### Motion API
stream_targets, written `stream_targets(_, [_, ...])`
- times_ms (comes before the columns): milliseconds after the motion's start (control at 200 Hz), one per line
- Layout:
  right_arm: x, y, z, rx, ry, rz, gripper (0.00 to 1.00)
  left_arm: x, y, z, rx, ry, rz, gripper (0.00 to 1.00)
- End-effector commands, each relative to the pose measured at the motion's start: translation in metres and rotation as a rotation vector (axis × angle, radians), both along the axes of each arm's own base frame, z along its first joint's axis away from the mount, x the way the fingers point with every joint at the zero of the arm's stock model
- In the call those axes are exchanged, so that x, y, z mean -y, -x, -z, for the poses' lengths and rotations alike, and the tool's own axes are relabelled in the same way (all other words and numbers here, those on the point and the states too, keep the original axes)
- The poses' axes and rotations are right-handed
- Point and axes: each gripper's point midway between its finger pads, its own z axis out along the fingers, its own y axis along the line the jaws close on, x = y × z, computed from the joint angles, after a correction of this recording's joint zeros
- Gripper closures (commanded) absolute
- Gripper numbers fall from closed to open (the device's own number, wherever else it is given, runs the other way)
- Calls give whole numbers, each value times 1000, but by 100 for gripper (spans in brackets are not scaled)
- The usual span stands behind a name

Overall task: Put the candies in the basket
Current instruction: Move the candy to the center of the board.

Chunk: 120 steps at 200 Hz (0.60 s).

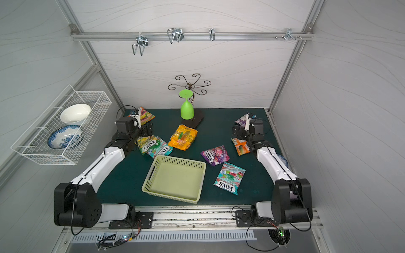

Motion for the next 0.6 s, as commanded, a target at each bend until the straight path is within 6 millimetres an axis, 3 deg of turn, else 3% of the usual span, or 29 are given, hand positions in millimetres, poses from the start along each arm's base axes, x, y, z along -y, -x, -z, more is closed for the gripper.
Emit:
stream_targets(0, [-36, 33, 0, -64, 75, -129, 1, 17, 33, 14, -203, 66, 49, 2])
stream_targets(170, [-85, 63, -2, -107, 123, -314, 1, 38, 48, 29, -284, 143, 130, 2])
stream_targets(315, [-118, 85, -1, -118, 130, -442, 1, 50, 44, 46, -311, 187, 178, 3])
stream_targets(595, [-142, 114, 13, -151, 172, -549, 1, 63, 26, 81, -457, 261, 179, 10])
